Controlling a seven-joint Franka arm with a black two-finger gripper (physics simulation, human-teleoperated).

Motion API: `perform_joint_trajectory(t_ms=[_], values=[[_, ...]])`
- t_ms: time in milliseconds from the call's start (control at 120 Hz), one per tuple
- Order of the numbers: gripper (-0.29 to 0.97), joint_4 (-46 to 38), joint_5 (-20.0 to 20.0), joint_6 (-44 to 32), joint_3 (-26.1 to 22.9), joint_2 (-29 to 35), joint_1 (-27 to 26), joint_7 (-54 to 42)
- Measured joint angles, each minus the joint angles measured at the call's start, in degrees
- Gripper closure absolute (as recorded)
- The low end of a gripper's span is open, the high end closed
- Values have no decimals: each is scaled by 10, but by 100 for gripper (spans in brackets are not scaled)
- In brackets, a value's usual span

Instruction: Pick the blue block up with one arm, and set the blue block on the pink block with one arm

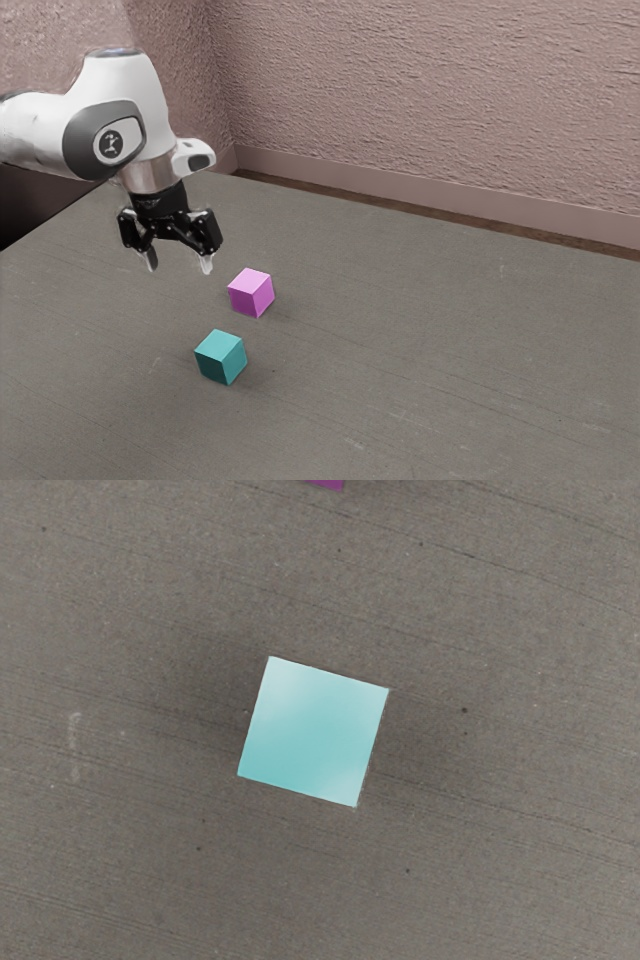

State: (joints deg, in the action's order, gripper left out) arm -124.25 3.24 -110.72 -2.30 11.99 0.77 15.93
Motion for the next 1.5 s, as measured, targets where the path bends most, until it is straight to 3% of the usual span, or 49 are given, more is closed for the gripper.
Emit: perform_joint_trajectory(t_ms=[183,675,1500], values=[[0,-56,27,-87,-3,-27,-4,9],[0,-95,12,-217,-4,-115,-1,-73],[0,-81,-4,-281,-3,-201,14,-177]])
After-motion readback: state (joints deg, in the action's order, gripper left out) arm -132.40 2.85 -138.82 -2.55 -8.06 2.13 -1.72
